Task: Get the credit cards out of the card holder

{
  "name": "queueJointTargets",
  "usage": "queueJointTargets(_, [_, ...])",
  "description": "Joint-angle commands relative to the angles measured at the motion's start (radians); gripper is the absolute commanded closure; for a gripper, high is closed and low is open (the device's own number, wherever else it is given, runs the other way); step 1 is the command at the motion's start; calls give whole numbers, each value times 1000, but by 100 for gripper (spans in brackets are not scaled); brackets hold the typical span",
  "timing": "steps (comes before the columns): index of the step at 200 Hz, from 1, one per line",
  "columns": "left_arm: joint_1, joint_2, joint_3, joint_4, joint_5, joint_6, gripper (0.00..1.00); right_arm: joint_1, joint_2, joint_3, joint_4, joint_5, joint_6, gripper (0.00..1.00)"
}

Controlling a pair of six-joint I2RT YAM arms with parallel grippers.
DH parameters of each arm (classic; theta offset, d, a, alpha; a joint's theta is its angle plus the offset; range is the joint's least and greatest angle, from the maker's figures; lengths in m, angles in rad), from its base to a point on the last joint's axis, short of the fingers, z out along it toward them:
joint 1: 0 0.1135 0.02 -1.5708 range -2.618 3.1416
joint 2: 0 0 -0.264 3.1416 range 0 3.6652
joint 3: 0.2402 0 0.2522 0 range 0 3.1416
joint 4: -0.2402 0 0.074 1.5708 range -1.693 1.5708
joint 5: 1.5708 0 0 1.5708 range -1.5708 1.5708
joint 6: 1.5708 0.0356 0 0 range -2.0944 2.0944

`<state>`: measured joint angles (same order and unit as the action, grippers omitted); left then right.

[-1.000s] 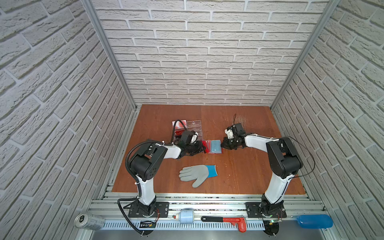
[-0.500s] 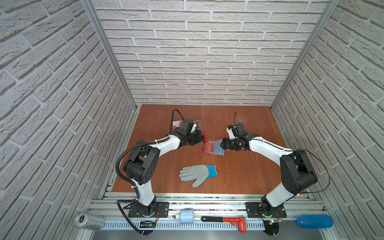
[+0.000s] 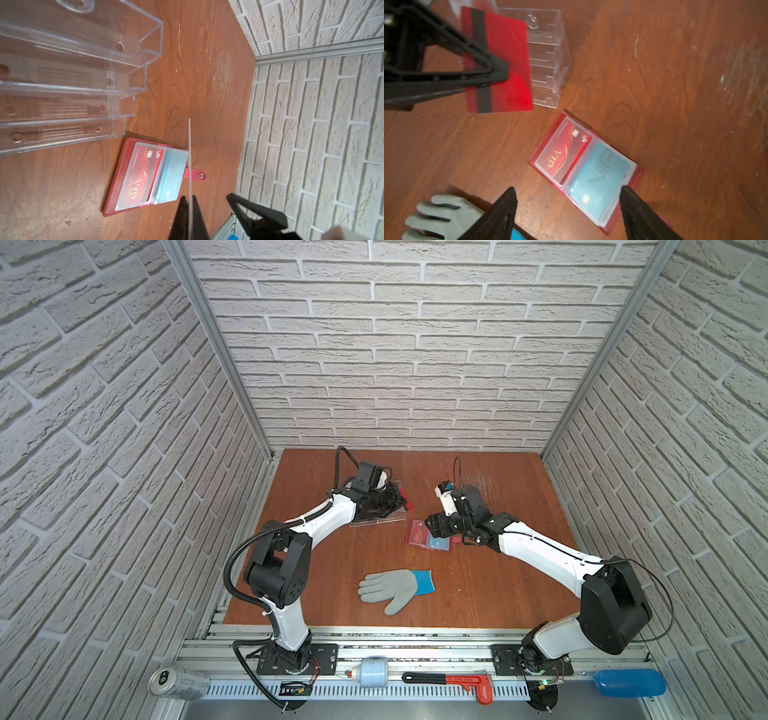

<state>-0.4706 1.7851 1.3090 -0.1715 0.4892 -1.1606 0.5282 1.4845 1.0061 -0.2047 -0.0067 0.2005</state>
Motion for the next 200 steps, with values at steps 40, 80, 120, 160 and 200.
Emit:
queueJointTargets(40, [29, 12, 15, -64, 101, -302, 100, 45, -22, -115, 343, 48, -169, 17])
queueJointTargets(80, [28, -3, 38, -72, 113, -413, 100, 65, -15, -123, 428, 51, -253, 18])
queueJointTargets(120, [20, 34, 130, -147, 172, -426, 100, 72, 52, -62, 435, 44, -301, 20])
queueJointTargets(160, [15, 48, 144, -173, 195, -426, 100, 75, 90, -35, 465, 46, -347, 29])
queueJointTargets(200, [15, 71, 161, -191, 226, -416, 100, 76, 106, -9, 457, 60, -384, 35])
